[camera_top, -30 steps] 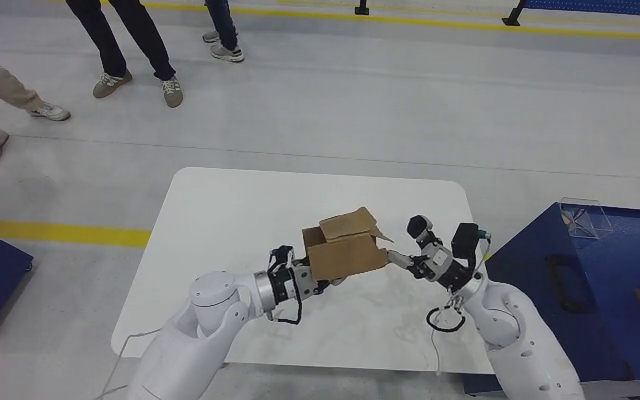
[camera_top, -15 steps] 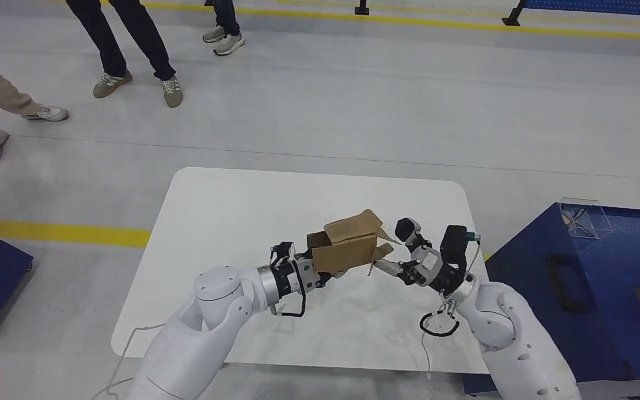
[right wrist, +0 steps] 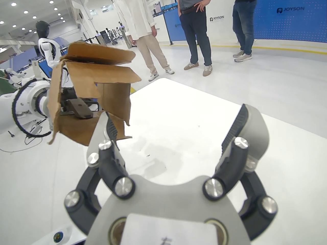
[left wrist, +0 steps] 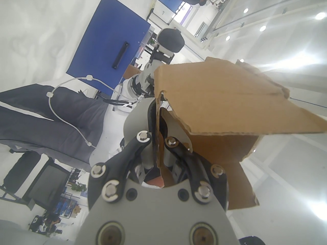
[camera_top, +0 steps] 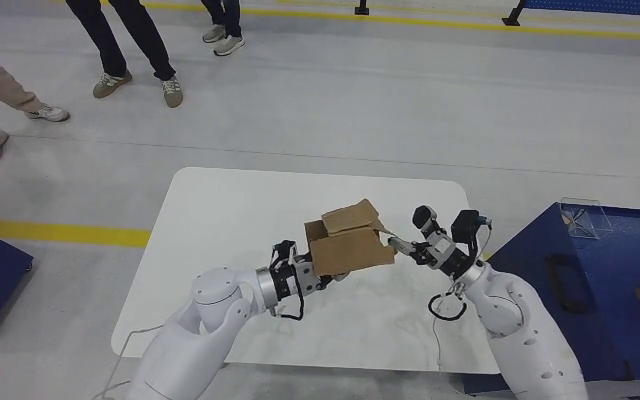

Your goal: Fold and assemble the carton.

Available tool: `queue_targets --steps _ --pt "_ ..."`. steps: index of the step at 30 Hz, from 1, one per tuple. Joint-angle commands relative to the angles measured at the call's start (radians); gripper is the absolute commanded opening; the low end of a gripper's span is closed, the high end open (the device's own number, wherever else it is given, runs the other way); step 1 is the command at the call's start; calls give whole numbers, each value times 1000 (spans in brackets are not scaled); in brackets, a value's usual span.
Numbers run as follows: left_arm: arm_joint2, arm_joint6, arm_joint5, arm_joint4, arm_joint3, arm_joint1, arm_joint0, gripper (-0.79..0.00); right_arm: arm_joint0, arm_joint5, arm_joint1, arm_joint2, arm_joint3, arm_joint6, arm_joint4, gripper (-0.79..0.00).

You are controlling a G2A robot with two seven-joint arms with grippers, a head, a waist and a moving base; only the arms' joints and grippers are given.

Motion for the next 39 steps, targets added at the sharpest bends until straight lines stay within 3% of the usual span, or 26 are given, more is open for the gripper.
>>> queue_targets --steps 1,9,16,27,39 --pt "6 -13 -12 24 -10 2 4 -785 0 5 -1 -8 -1 -2 -10 0" --pt "6 -108 -77 82 -52 12 37 -785 2 27 -6 -32 -4 -22 -54 0" --pt "-7 -126 -85 94 -64 19 55 -785 -4 27 -7 -30 -16 -43 -61 0" --pt "-15 -106 -71 89 -41 20 49 -785 -41 -32 6 75 -85 -45 112 0" --pt "-3 -85 -105 127 -33 19 49 -785 -31 4 -5 -34 -110 24 25 0"
